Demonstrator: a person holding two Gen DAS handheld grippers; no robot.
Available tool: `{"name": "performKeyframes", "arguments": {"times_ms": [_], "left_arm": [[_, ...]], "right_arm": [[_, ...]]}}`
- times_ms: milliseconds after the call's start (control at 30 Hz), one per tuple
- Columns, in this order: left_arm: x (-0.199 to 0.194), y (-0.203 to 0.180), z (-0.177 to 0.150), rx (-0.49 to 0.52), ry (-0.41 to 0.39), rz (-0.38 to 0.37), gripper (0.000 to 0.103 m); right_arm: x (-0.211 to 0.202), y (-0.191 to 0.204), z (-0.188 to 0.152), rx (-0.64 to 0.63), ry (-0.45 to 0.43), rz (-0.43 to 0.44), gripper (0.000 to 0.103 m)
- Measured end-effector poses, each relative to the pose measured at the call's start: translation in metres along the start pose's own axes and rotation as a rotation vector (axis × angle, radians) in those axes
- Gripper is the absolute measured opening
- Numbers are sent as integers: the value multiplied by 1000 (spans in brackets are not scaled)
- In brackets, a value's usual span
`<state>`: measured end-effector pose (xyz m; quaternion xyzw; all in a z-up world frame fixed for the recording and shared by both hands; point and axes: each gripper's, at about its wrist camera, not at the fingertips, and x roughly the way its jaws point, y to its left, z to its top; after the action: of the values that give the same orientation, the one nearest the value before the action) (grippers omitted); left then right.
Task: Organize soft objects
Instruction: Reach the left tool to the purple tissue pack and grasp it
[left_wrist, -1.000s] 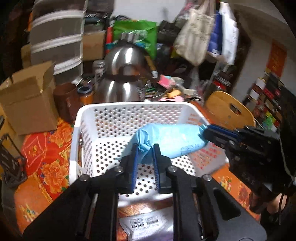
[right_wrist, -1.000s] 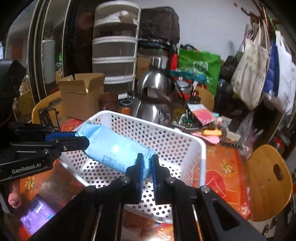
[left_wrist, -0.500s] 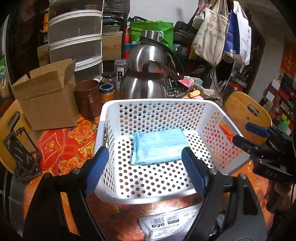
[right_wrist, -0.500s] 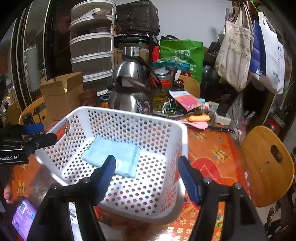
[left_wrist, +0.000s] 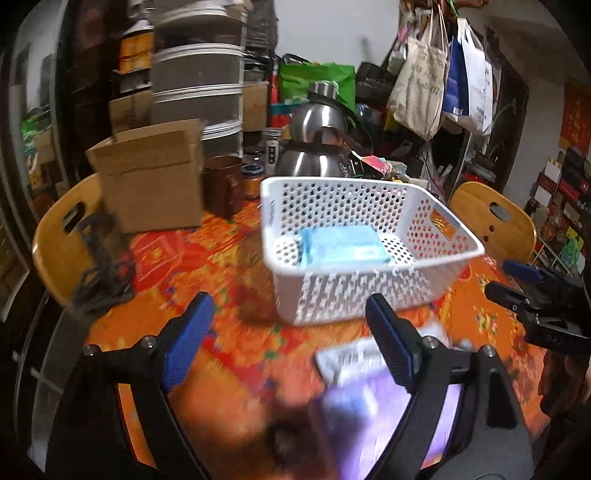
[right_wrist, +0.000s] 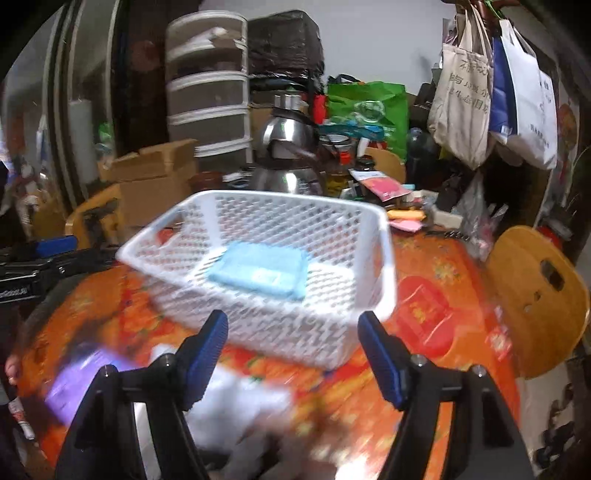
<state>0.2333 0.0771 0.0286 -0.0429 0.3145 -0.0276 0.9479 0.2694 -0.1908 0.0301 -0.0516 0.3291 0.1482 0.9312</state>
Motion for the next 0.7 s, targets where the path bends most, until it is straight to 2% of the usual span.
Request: {"name": "performKeyframes", "arguments": {"times_ms": [67, 167, 200, 333, 433, 567, 633, 667, 700], "left_arm": [[-27, 10, -26, -19, -26, -23, 86], [-55, 18, -65, -17, -45, -19, 88], [-59, 19, -76, -15, -42, -14, 88], [-75, 22, -123, -19, -25, -51, 88], [-78, 17, -146, -17, -27, -77, 88], [-74, 1, -161, 22, -35, -107, 88], [-69, -5, -159, 33, -40, -126, 88], [-67, -7, -160, 36, -46, -128, 88], [-65, -9, -159, 39, -50, -135, 87]], "right_arm": [[-16, 8, -18, 7, -9, 12, 73], [-43, 26, -48, 4, -38, 49, 75], [-49, 32, -57, 6, -42, 58, 78], [-66, 66, -93, -41, -51, 99, 79], [-68, 85, -110, -85, -52, 122, 79], [-66, 106, -120, -130, -79, 147, 79], [-60, 114, -121, -165, -81, 137, 75], [-57, 116, -121, -174, -85, 141, 70], [-53, 117, -121, -177, -83, 150, 59]]}}
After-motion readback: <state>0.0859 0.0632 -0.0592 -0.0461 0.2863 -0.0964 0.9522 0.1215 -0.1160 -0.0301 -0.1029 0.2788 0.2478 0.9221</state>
